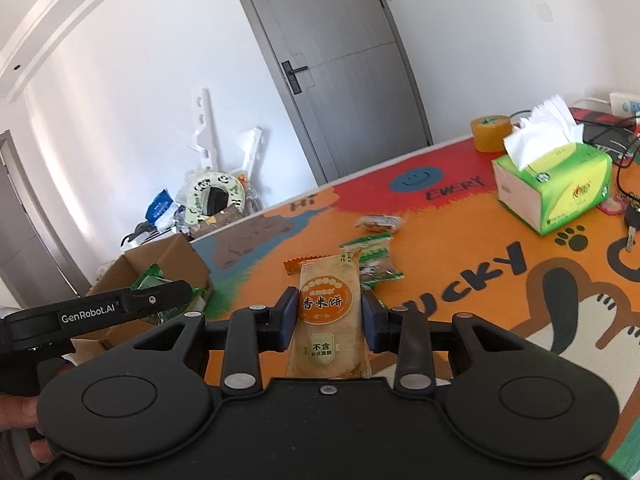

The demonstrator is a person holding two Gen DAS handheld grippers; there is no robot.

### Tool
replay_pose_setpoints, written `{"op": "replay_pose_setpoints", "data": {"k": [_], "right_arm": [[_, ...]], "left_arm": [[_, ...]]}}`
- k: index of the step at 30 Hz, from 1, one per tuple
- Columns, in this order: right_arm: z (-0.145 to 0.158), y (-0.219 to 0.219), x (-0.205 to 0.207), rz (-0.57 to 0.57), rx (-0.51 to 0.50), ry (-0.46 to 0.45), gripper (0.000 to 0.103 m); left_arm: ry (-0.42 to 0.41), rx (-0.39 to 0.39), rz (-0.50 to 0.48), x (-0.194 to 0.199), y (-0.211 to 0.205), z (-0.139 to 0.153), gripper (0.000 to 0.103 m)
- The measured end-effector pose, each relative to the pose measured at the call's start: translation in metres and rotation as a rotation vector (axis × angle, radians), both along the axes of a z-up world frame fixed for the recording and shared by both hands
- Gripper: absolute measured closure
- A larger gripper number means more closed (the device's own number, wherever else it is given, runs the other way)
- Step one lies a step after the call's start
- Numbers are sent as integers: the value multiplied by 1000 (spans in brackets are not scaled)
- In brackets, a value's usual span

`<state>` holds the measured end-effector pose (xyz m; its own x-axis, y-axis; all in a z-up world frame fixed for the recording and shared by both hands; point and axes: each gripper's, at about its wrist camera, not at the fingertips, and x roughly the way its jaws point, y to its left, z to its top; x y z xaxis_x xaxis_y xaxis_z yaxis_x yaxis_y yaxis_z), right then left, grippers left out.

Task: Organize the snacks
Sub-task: 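Carry both packets into the cardboard box and open both tools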

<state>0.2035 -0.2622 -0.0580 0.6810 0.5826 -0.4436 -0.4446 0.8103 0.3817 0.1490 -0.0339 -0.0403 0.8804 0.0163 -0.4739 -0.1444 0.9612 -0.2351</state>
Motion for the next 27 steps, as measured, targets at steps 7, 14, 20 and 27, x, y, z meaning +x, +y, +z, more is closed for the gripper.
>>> {"op": "replay_pose_setpoints", "data": {"k": [7,14,20,27], "right_arm": [[10,22,-7,38,18,-21,69],[17,46,-8,70,30,-37,69],[22,70,-6,98,37,-45,69],[29,97,-3,137,34,-57,69]], "left_arm": [[-43,-13,49,-19,26,14,68],[-74,2,95,-29,52,27,68],[-81,7,139,-32,75,30,68],[-80,4,184,-31,102,29,68]]}}
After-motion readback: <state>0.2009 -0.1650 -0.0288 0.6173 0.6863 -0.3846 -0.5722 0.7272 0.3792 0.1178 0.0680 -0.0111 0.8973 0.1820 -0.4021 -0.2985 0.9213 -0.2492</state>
